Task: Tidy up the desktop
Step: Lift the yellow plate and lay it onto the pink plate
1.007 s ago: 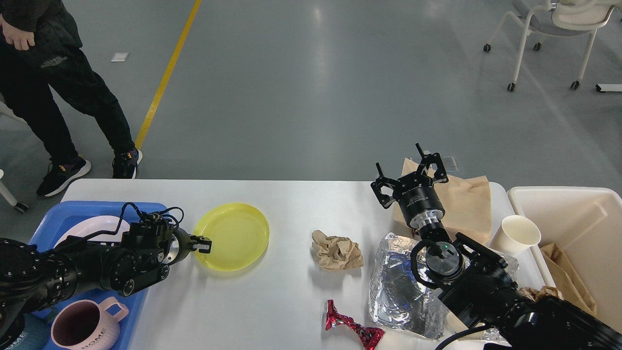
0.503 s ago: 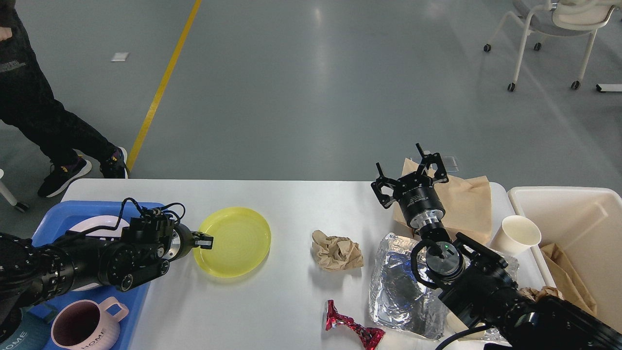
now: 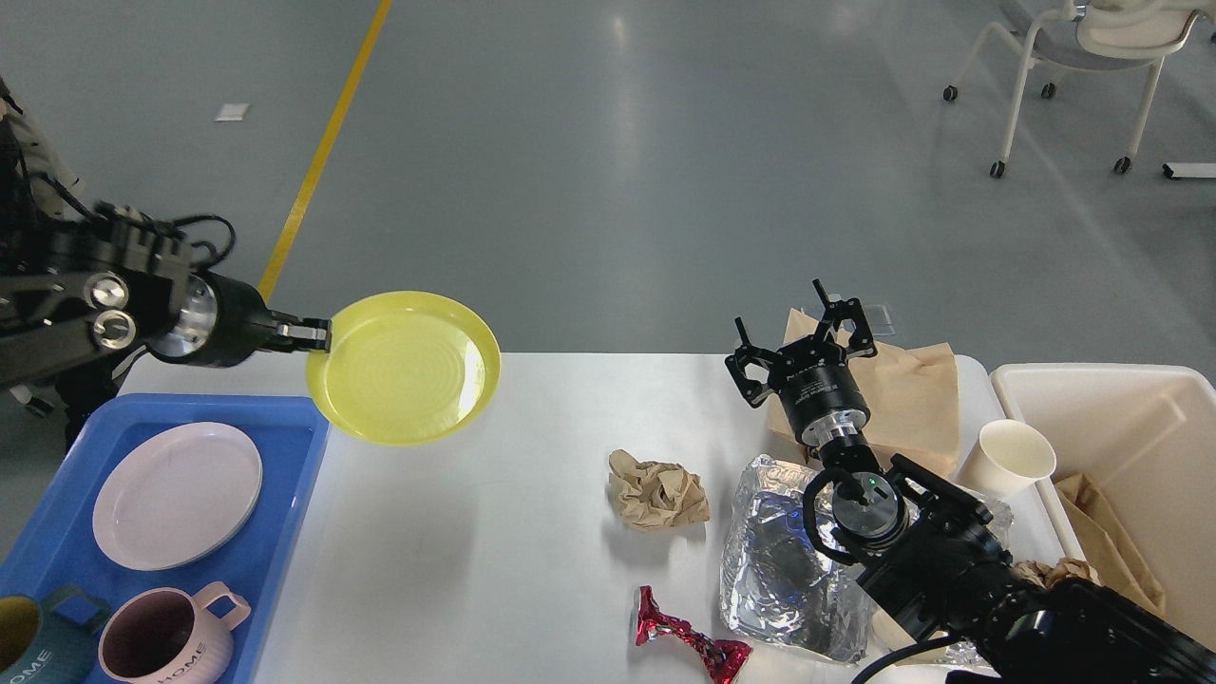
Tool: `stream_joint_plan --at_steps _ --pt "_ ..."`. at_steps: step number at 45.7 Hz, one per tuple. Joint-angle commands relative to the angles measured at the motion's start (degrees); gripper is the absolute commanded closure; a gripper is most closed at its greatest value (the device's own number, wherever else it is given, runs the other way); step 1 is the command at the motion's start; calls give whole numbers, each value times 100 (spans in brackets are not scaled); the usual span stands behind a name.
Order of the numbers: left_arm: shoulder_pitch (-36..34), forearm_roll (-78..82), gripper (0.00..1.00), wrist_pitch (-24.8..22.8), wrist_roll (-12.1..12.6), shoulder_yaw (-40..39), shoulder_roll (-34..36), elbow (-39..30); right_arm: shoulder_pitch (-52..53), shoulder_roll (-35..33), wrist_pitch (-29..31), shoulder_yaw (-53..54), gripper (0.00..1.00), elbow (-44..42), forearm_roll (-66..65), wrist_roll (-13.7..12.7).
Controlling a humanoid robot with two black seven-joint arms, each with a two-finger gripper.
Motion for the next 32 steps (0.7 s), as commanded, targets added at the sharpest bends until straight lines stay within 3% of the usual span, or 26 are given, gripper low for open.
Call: stream_joint_plan --at_steps 1,3,7,11,14,23,32 --pt "-60 152 100 -658 -140 -377 601 -5 1 0 0 0 0 -8 0 0" --pt "19 423 100 -667 -333 -333 759 39 1 9 0 0 0 -8 0 0" --pt "589 1476 100 -501 -1044 -114 1006 459 -8 0 0 0 0 -8 0 0" --pt "1353 2681 100 306 -1800 -78 962 1294 1 0 0 0 0 -8 0 0" --pt "1916 2842 100 931 -2161 -34 910 1936 1 0 0 0 0 1 0 0" --pt "2700 2807 100 1521 -2540 -52 198 3272 1 0 0 0 0 1 0 0" --pt "3025 2385 100 1662 -2637 -34 -338 4055 1 0 0 0 0 1 0 0"
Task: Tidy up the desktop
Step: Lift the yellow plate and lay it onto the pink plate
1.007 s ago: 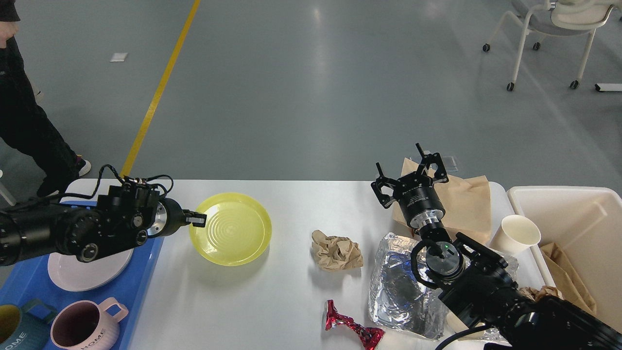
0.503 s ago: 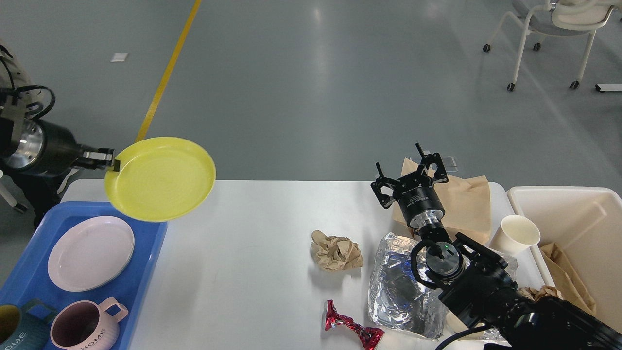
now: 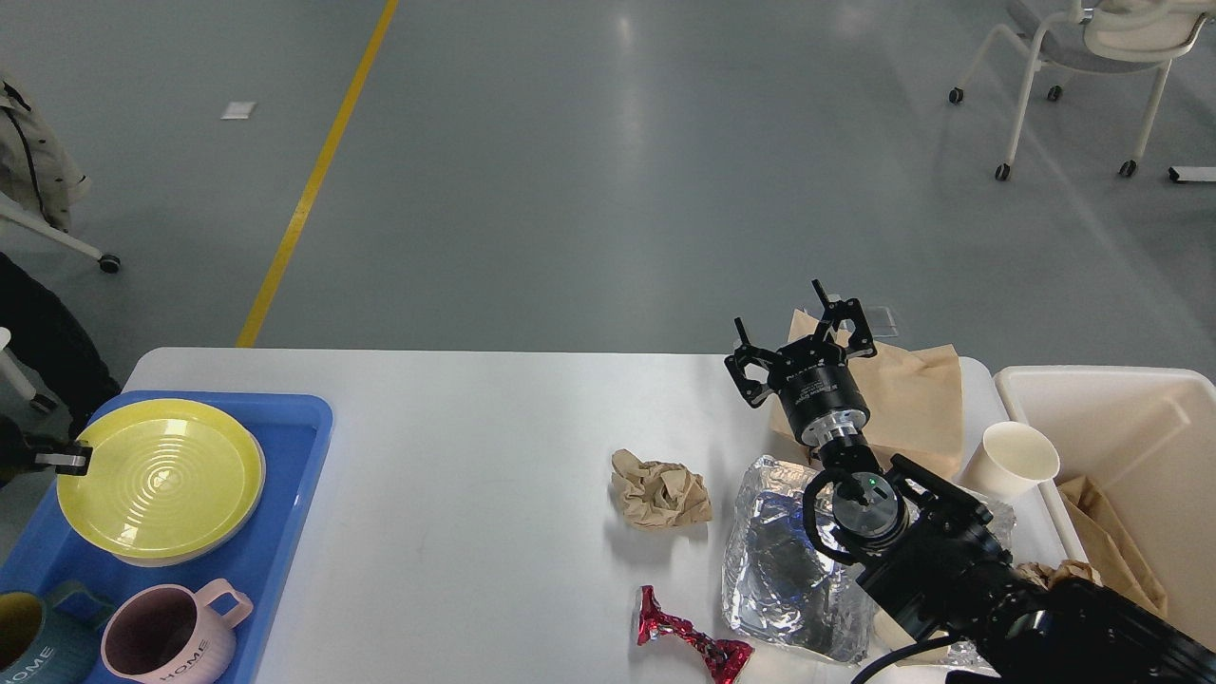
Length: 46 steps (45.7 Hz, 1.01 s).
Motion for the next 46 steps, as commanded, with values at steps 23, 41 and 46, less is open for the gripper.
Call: stream_joint_plan --at_steps 23,41,46 --pt "410 -215 100 195 -258 135 -669 1163 1 -1 0 0 0 1 0 0" --pt "490 -566 37 257 -249 152 -731 1251 1 -1 0 0 0 1 0 0" --pt "481 -733 29 257 -267 143 -713 1243 1 -1 0 0 0 1 0 0"
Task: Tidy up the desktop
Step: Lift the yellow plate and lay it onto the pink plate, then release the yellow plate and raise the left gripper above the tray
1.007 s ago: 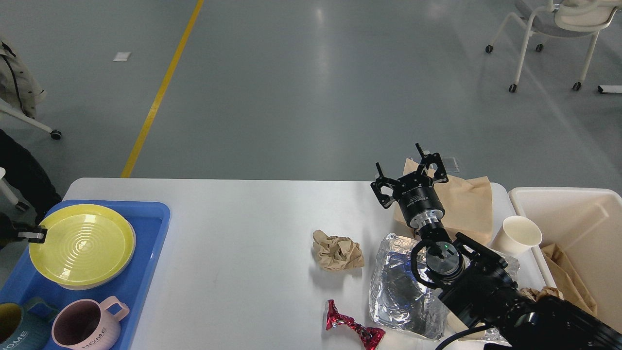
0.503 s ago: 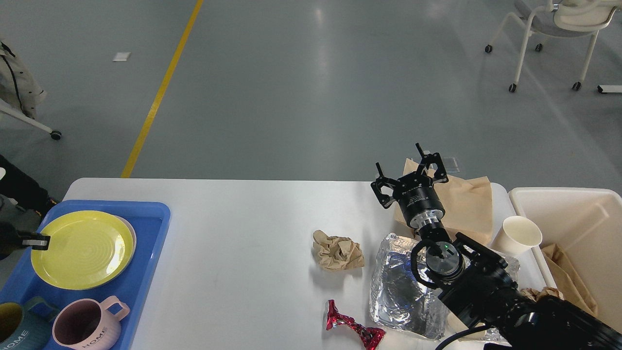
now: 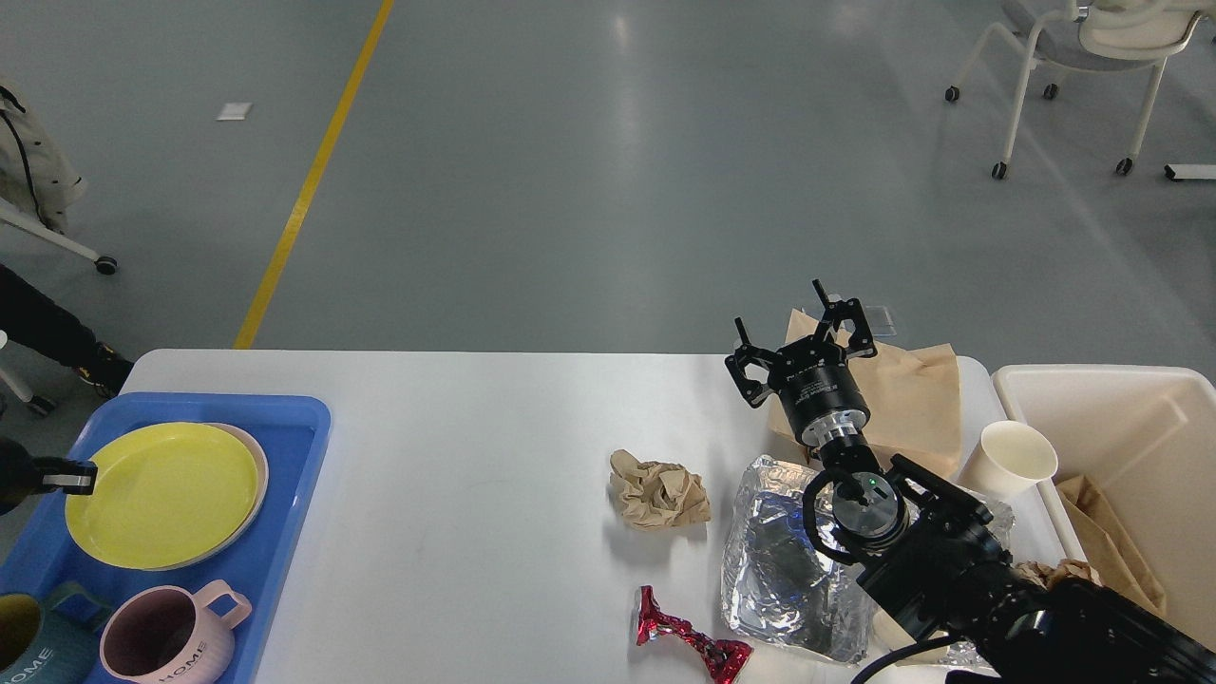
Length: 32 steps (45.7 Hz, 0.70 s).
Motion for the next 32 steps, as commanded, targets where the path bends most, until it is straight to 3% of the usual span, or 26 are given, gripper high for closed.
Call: stream_joint_plan --at_steps 1,9,10,14,18,19,20,22,25,32 --pt "-15 -217 28 1 -33 -7 26 1 0 -2 0 0 0 0 -1 0" --pt "-409 -831 21 -70 -436 -60 132 18 0 -2 0 0 0 0 -1 0" --pt "-767 -1068 20 -78 -637 -51 236 18 0 7 0 0 0 0 -1 0" --pt "-1892 -1613 16 -236 -1007 -77 597 71 0 -2 0 0 0 0 -1 0" --pt "-2870 -2692 15 -972 -1114 -287 642 71 -8 -2 0 0 0 -9 -1 0" --pt "-3089 -3523 15 -1653 -1070 -567 598 97 -8 -2 0 0 0 -9 -1 0" --pt "-3083 -4027 14 -1991 -1035 -743 572 97 0 -2 0 0 0 -9 -1 0" --pt "-3039 -5073 14 -2624 -869 -1113 484 97 0 7 -9 0 0 -9 -1 0" --pt "-2750 -6628 14 -3258 -307 -1596 238 97 0 -2 -9 0 0 -17 -1 0" --pt "-1888 -9005 12 -3243 1231 -3124 -579 89 0 -2 -9 0 0 -17 -1 0"
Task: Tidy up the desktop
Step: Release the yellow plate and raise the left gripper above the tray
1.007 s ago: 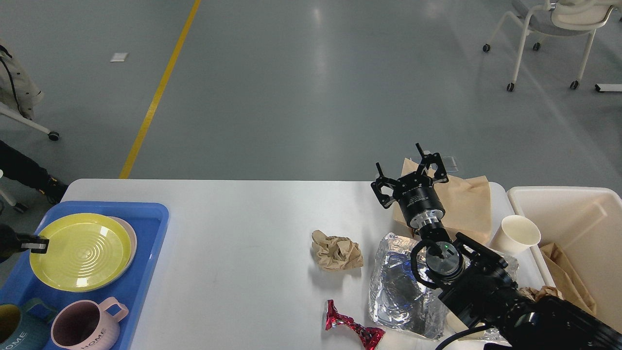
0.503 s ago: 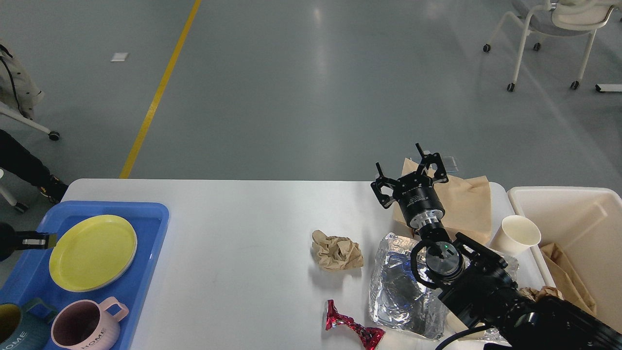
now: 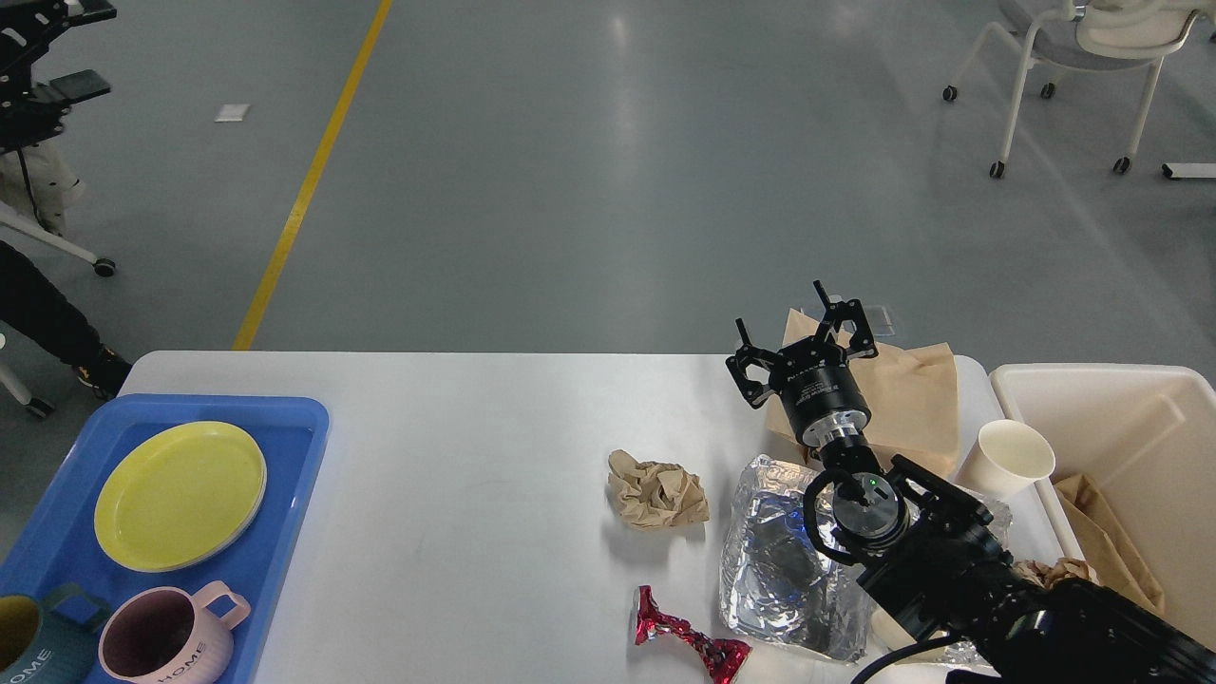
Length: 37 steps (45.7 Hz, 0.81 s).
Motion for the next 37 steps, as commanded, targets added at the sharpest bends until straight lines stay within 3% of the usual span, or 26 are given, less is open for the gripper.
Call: stream_joint_plan --at_steps 1,5,11,18,24,37 --pt "662 -2442 12 -25 1179 -1430 -672 -4 1 0 0 0 0 -3 1 0" --pt "996 -2425 8 72 1593 -2450 -1041 -4 1 0 0 0 0 -3 1 0" --pt "1200 -2408 3 327 1787 -3146 -1297 -4 1 0 0 0 0 -3 1 0" --pt "1287 -2364 2 204 1814 -3208 -1420 -21 1 0 9 0 0 6 1 0" --pt "1287 -2434 2 397 1717 -3331 -1630 -12 1 0 0 0 0 6 1 0" --pt "1401 -2407 2 994 1787 -3823 -2088 5 1 0 9 0 0 6 1 0"
